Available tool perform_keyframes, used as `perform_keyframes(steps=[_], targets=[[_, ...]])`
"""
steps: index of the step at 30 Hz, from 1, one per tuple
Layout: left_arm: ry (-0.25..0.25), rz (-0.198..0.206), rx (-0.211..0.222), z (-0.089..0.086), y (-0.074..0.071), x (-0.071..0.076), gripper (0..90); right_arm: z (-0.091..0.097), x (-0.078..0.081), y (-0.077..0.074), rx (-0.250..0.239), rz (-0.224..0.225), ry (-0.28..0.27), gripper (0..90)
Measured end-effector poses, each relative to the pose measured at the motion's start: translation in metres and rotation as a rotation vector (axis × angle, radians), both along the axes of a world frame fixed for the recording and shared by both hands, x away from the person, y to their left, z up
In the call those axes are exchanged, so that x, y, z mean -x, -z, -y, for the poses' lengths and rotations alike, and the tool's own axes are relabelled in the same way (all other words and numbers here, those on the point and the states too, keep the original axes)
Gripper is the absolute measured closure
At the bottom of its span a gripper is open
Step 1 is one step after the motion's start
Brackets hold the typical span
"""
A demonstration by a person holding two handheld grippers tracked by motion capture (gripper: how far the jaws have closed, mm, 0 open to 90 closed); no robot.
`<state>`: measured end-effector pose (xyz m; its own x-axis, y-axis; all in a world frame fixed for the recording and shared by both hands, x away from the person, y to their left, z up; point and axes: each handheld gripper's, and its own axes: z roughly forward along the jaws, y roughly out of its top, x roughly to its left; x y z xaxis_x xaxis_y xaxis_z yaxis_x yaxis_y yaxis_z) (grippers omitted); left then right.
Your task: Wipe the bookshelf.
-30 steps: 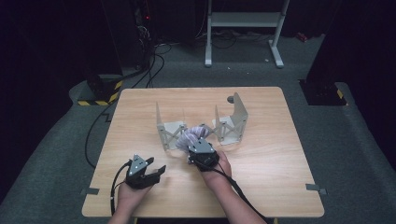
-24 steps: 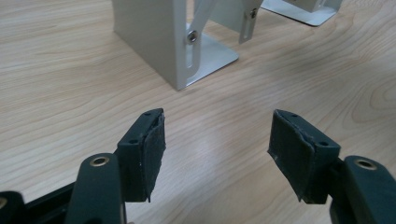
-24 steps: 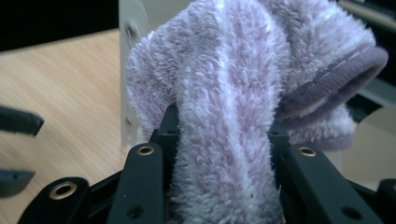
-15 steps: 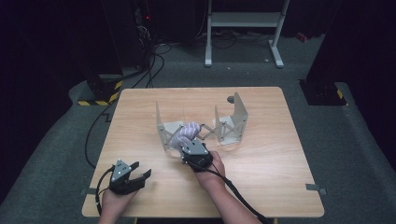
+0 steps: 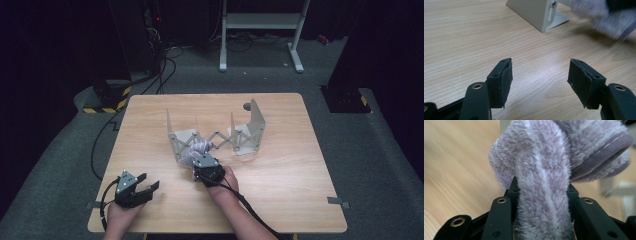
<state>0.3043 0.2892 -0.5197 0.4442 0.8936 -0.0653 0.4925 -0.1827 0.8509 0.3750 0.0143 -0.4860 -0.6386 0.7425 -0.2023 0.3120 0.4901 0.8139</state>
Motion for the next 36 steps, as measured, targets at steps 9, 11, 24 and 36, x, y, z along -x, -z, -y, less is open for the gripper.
perform_keyframes(steps=[9,11,24,36], targets=[[0.0,0.0,0.002,0.0,0.0,0.0,36.4,-0.01,0.004,-0.055,-0.076,0.123,-0.033,62.7],[-0.001,0.001,0.003,-0.001,0.0,0.0,36.4,-0.013,0.004,-0.05,-0.07,0.111,-0.035,62.8],[0.0,-0.001,0.004,-0.002,0.0,0.0,36.4,-0.04,-0.002,0.025,0.05,-0.056,-0.068,62.8],[0.0,-0.003,0.01,-0.001,0.0,0.0,36.5,-0.046,0.003,-0.002,0.016,0.015,-0.098,62.8]])
